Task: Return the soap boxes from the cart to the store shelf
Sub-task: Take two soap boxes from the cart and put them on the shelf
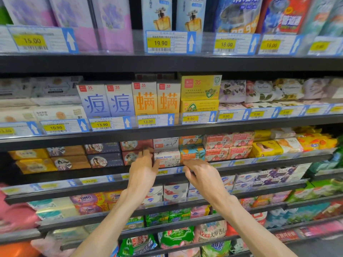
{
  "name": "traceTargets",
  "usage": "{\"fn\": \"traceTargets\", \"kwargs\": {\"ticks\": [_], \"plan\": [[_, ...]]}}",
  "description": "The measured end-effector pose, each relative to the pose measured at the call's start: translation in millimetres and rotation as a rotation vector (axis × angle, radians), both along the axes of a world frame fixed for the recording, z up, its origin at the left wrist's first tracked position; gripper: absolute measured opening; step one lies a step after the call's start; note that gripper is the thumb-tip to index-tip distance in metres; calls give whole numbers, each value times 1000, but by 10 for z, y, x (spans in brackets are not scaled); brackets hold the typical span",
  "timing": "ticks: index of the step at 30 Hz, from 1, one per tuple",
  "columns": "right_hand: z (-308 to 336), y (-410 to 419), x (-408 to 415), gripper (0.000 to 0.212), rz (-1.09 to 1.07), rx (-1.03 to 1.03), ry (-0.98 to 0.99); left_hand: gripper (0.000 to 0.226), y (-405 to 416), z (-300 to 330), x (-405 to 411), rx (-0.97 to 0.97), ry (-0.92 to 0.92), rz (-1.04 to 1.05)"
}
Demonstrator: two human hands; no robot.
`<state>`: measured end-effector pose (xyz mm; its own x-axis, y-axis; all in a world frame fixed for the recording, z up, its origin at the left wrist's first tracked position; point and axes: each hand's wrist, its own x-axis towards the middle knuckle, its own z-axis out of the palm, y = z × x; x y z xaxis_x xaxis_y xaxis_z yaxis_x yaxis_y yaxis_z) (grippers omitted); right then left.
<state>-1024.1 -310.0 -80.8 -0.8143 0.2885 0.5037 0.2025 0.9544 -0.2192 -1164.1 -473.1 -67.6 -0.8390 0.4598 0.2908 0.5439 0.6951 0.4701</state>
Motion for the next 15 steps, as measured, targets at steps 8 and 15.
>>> {"fn": "traceTargets", "kwargs": {"ticks": [8,15], "plan": [[126,-224,39,26,155,5,-7,33,-468,-23,236,-63,285,-38],[233,-526,-132,24,396,117,-25,47,-1348,6,714,-71,273,168]]}}
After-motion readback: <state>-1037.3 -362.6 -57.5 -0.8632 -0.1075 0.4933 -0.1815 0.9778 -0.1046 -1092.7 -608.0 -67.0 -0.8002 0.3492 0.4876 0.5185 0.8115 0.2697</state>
